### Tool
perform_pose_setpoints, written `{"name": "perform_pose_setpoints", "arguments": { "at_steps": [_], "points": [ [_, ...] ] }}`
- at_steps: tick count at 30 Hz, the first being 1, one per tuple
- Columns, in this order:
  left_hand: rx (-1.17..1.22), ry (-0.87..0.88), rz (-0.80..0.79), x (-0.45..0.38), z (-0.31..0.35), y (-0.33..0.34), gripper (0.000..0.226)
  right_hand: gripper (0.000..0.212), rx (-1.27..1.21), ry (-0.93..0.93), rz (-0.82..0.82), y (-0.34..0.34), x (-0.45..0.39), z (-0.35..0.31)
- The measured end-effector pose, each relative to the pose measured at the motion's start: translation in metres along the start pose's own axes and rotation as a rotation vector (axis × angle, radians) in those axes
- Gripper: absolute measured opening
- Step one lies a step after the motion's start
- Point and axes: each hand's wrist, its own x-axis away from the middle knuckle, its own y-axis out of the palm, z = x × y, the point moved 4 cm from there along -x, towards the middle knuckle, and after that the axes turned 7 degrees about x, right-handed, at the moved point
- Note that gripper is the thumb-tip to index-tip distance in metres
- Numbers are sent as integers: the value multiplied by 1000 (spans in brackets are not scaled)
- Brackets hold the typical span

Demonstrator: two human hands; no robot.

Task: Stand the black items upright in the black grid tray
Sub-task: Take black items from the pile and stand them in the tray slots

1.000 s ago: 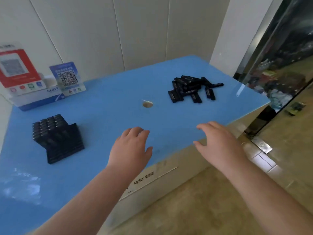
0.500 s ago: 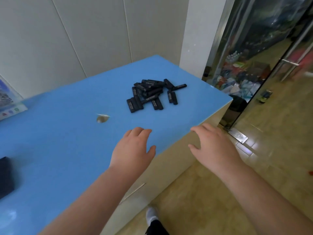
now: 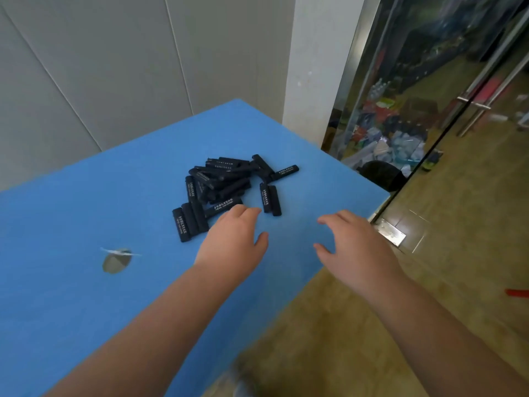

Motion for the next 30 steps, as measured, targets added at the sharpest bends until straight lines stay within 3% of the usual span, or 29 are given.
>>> {"name": "perform_pose_setpoints", "arguments": {
  "at_steps": [8, 17, 22, 30],
  "points": [
    [-53, -127, -38, -74, 13, 16, 32, 47, -24, -91, -21, 3, -57, 22],
    [-212, -396, -94, -121, 7, 44, 9, 44, -84, -235, -43, 10, -119, 44],
    [-128, -481, -83, -126, 2, 44, 24, 42, -100, -288, -75, 19, -139, 50],
    [-69, -577, -110, -125, -1, 45, 27, 38, -123, -345, -135, 29, -153, 51]
  ]
}}
